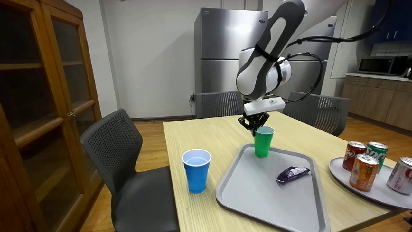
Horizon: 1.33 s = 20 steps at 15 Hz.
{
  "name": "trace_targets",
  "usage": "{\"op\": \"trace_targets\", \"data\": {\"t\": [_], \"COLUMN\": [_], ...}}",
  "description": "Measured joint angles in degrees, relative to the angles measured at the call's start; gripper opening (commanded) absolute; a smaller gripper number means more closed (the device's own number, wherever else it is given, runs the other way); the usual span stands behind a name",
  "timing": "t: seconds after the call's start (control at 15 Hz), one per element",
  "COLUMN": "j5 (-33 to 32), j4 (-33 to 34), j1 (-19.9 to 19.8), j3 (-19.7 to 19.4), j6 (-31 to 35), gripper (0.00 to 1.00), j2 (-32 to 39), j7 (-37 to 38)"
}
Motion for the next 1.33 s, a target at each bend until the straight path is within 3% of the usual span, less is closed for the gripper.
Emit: {"op": "trace_targets", "data": {"t": [0.8, 1.33], "j5": [-0.15, -0.06], "j4": [0.07, 2.30], "j1": [2.00, -0.76], "j3": [-5.94, -9.35], "j6": [-0.27, -0.90], "gripper": [0.01, 0.01], "j2": [-2.61, -1.32], "j7": [7.99, 11.85]}}
